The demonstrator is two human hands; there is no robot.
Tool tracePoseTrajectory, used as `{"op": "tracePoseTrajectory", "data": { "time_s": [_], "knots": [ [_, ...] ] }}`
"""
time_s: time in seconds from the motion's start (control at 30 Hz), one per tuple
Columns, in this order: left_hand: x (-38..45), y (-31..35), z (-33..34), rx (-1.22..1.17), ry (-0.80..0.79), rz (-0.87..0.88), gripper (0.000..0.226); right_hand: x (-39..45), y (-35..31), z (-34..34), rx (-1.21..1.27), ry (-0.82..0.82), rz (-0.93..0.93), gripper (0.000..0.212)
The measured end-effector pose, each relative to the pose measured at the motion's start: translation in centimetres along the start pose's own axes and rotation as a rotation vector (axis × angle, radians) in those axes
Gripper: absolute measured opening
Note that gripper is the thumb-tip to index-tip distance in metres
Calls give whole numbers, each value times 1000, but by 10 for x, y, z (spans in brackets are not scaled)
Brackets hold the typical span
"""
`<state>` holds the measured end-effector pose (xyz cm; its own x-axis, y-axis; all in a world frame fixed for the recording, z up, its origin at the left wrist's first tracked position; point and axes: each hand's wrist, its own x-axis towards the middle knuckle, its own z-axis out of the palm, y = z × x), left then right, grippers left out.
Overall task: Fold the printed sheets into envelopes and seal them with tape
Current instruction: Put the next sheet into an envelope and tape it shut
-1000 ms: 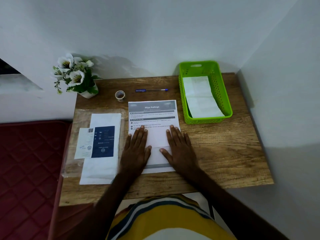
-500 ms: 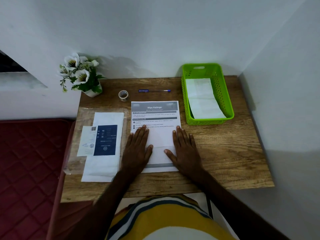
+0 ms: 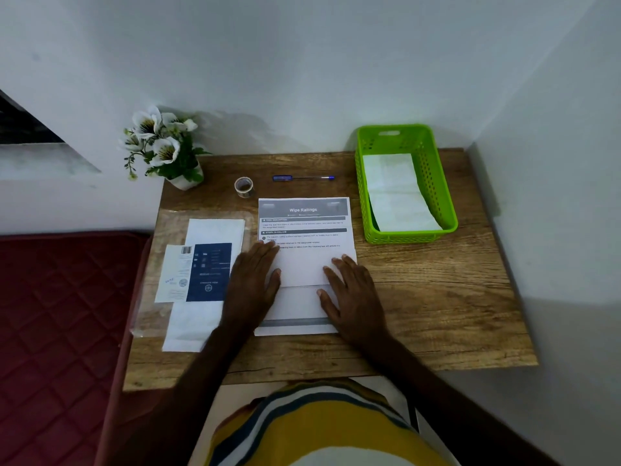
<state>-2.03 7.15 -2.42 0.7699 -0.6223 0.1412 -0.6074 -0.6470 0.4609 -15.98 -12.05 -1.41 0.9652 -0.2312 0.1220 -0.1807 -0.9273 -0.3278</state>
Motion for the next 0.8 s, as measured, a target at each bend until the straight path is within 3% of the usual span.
{"op": "tracePoseTrajectory", "data": {
  "time_s": [0.07, 0.13, 0.23, 0.37, 0.5, 0.6, 0.8],
  "knots": [
    [5, -19, -12, 70, -1, 25, 52, -2, -13, -1, 68, 82, -54, 22],
    [12, -47, -26, 179, 12, 61, 50, -1, -28, -5, 116, 22, -151, 14],
    [16, -101, -50, 283, 6, -11, 49, 2, -51, -1, 239, -132, -318, 20],
    [8, -147, -65, 396, 23, -15, 50, 4, -87, 17, 395, -244, -357, 30],
    [2, -155, -65, 411, 47, -18, 51, 8, -114, 38, 460, -274, -451, 36],
    [-1, -155, -67, 417, 21, -4, 51, 15, -128, 48, 458, -346, -385, 43],
    [-9, -155, -77, 380, 17, -46, 52, 19, -139, 58, 414, -341, -408, 31]
  ]
}}
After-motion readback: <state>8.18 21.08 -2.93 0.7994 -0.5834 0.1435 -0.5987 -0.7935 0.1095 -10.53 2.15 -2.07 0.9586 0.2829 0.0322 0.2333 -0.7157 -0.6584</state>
